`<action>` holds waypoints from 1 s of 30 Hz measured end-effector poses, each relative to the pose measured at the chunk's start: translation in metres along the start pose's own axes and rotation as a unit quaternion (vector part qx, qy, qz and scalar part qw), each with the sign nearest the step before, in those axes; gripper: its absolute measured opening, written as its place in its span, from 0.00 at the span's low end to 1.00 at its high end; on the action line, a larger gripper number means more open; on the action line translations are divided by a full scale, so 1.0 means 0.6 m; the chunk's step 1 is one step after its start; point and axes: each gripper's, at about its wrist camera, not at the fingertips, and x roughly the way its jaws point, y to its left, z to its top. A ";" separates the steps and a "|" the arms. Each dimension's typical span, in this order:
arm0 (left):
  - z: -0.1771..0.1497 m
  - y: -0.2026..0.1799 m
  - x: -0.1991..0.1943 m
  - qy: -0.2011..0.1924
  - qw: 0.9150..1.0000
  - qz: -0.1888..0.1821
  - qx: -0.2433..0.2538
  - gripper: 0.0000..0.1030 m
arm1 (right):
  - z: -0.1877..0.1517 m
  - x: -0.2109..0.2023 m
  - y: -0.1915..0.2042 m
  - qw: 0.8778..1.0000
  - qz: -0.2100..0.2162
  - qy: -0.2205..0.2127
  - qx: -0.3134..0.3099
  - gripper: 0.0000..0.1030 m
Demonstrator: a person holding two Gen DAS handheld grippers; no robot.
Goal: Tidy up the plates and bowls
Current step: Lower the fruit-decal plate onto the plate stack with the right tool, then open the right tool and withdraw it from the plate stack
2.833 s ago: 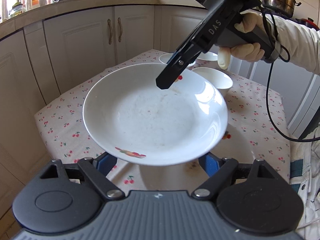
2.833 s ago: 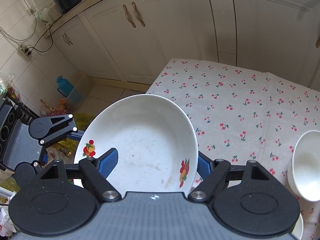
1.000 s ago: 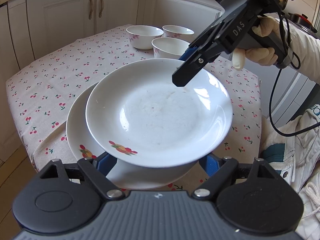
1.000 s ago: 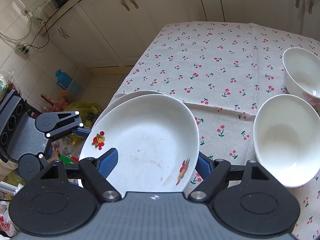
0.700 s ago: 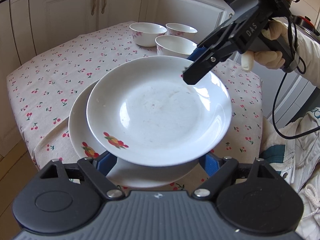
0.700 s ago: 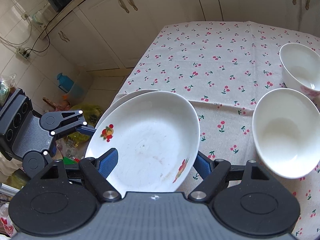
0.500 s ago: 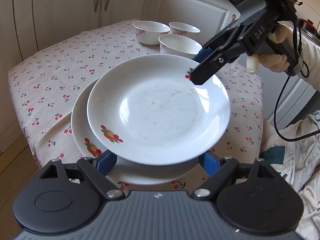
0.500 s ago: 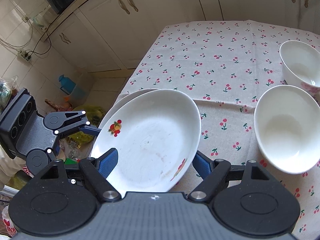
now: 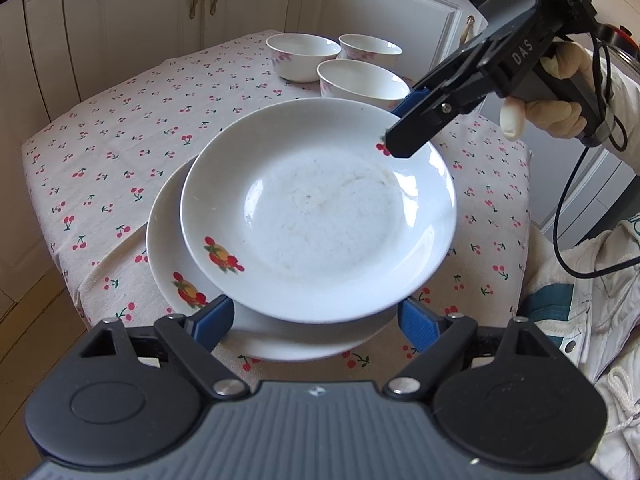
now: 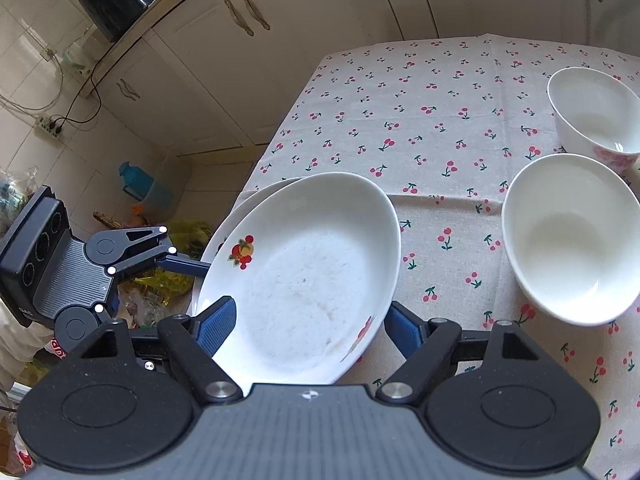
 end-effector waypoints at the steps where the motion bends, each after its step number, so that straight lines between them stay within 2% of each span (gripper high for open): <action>1: 0.000 0.000 0.000 0.000 1.000 0.000 0.000 0.86 | -0.001 0.000 -0.001 1.000 0.000 -0.001 0.001 0.83; 8: -0.002 -0.009 -0.003 0.003 1.000 0.015 0.019 0.86 | -0.006 -0.003 0.003 1.000 0.001 -0.002 -0.005 0.83; 20: -0.006 -0.009 -0.013 -0.014 1.000 0.017 -0.004 0.88 | -0.017 0.003 0.017 0.999 -0.016 -0.010 -0.026 0.83; 30: -0.013 -0.014 -0.026 -0.035 0.999 0.040 -0.011 0.92 | -0.041 -0.015 0.039 0.993 -0.058 -0.048 -0.085 0.84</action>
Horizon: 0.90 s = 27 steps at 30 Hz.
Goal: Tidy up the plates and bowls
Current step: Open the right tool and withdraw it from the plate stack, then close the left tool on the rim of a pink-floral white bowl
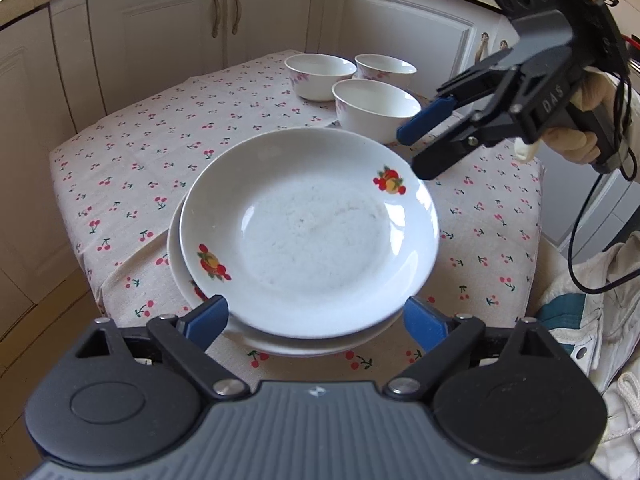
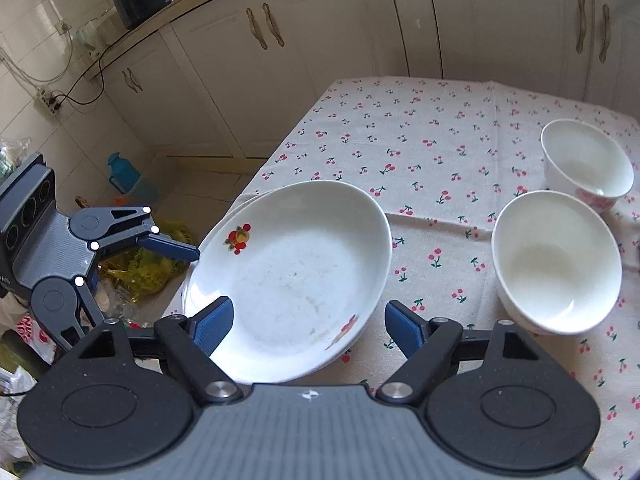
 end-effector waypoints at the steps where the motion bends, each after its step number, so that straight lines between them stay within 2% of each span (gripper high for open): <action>1: -0.001 0.001 -0.002 -0.003 1.000 0.004 -0.004 0.92 | -0.004 -0.004 0.003 1.000 -0.007 -0.005 -0.008 0.84; 6: -0.001 -0.001 -0.017 -0.028 0.999 0.008 -0.020 0.92 | -0.034 -0.026 0.022 0.995 -0.065 -0.038 -0.063 0.89; 8: 0.003 -0.010 -0.020 -0.039 0.999 0.028 -0.026 0.92 | -0.050 -0.038 0.025 0.992 -0.089 -0.053 -0.073 0.97; 11: 0.019 -0.028 -0.016 -0.049 0.994 0.084 -0.044 0.92 | -0.074 -0.056 0.027 0.984 -0.130 -0.082 -0.086 1.00; 16: 0.056 -0.074 -0.011 -0.095 0.988 0.116 -0.046 0.92 | -0.104 -0.078 0.010 0.971 -0.188 -0.127 -0.076 1.00; 21: 0.107 -0.125 0.012 -0.124 0.985 0.116 -0.013 0.93 | -0.110 -0.076 -0.036 0.959 -0.245 -0.137 -0.050 1.00; 24: 0.134 -0.144 0.041 -0.122 0.986 0.110 0.002 0.93 | -0.116 -0.074 -0.064 0.958 -0.249 -0.140 -0.034 1.00; 27: 0.160 -0.146 0.074 -0.106 0.990 0.093 -0.009 0.93 | -0.124 -0.065 -0.081 0.959 -0.245 -0.136 -0.036 1.00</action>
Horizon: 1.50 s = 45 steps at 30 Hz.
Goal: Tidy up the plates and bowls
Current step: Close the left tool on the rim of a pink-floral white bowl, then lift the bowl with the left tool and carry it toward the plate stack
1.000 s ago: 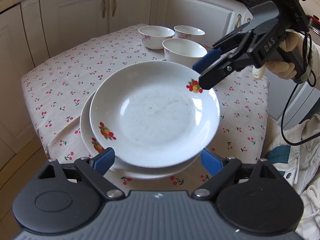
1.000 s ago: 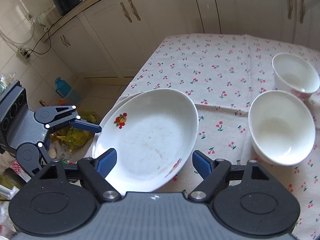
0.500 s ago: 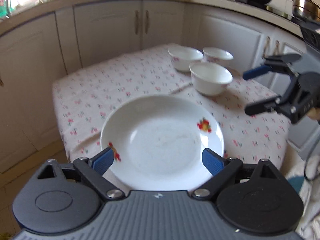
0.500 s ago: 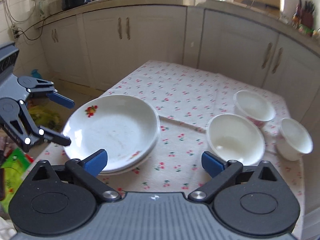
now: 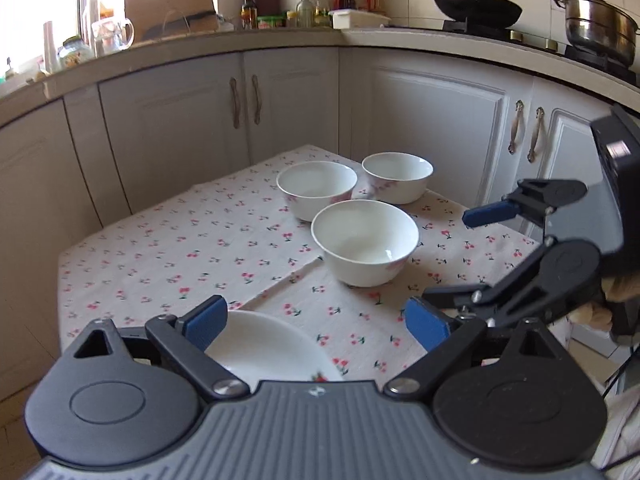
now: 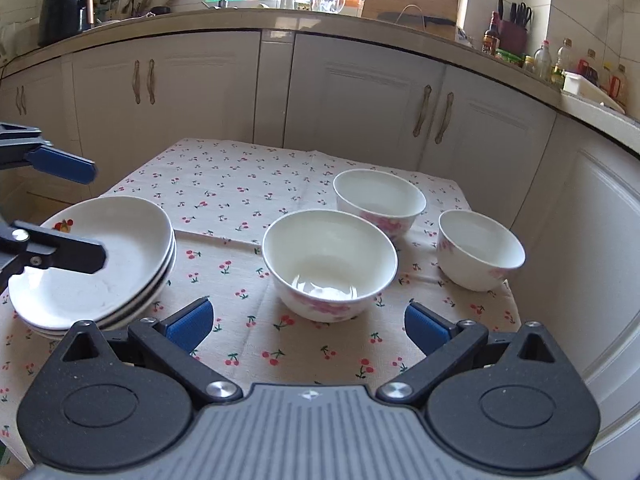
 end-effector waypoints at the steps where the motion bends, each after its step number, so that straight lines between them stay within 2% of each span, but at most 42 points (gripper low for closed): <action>1: 0.008 -0.002 0.012 0.005 1.000 0.002 -0.002 0.93 | -0.002 0.005 -0.001 1.000 -0.003 0.002 -0.002 1.00; 3: 0.025 -0.004 0.036 0.017 1.000 0.009 -0.007 0.93 | -0.004 0.019 -0.005 1.000 -0.008 0.003 -0.007 1.00; 10: 0.078 -0.007 0.126 0.056 0.998 -0.005 -0.004 0.93 | -0.001 0.061 -0.023 1.000 0.001 0.007 -0.005 1.00; 18: 0.105 -0.010 0.220 0.094 0.995 -0.027 0.007 0.91 | 0.001 0.099 -0.033 1.000 0.012 0.007 -0.002 1.00; 21: 0.110 -0.010 0.242 0.102 0.994 -0.038 0.008 0.88 | 0.001 0.109 -0.038 1.000 0.019 0.006 0.000 1.00; 24: 0.115 -0.010 0.260 0.109 0.993 -0.049 0.008 0.79 | 0.003 0.115 -0.040 1.000 0.027 0.005 -0.002 0.99; 30: 0.117 -0.010 0.278 0.117 0.991 -0.071 0.008 0.63 | 0.005 0.115 -0.037 0.999 0.032 -0.006 -0.013 0.92; 39: 0.119 -0.009 0.275 0.118 0.990 -0.080 0.002 0.61 | 0.010 0.106 -0.035 0.999 0.034 -0.006 -0.008 0.90; 45: 0.120 -0.024 0.243 0.106 0.991 -0.075 0.006 0.61 | 0.014 0.080 -0.035 0.999 0.042 -0.006 -0.007 0.90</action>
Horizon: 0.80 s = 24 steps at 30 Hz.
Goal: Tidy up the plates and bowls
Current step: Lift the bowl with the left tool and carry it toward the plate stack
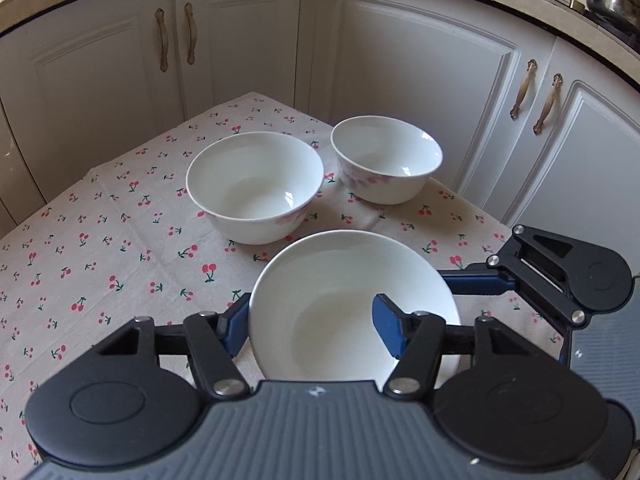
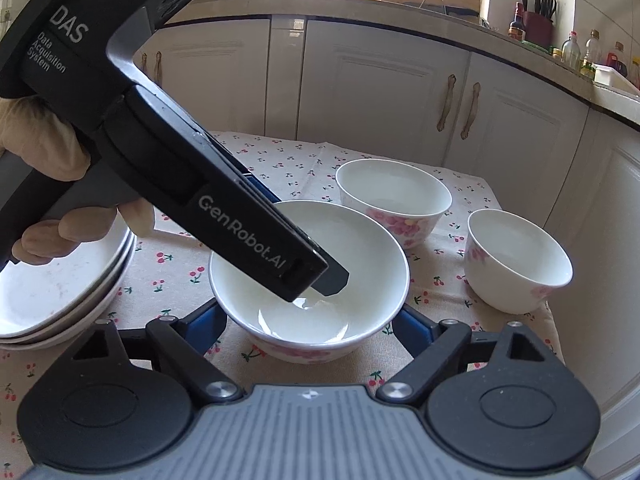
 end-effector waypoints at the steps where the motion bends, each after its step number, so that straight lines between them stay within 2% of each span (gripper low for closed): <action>1: -0.001 -0.004 -0.007 -0.002 1.000 0.000 -0.001 0.61 | 0.001 -0.007 0.001 1.000 0.002 -0.001 -0.001 0.90; 13: -0.057 -0.058 -0.071 -0.009 1.000 0.005 -0.010 0.61 | -0.016 -0.099 0.019 0.999 0.041 -0.001 -0.016 0.90; 18: -0.089 -0.083 -0.090 -0.011 1.000 0.016 -0.017 0.61 | -0.030 -0.122 0.029 0.998 0.059 0.008 -0.022 0.90; 24: -0.119 -0.097 -0.099 -0.008 0.999 0.010 -0.030 0.61 | -0.052 -0.128 0.035 0.996 0.080 0.028 -0.019 0.90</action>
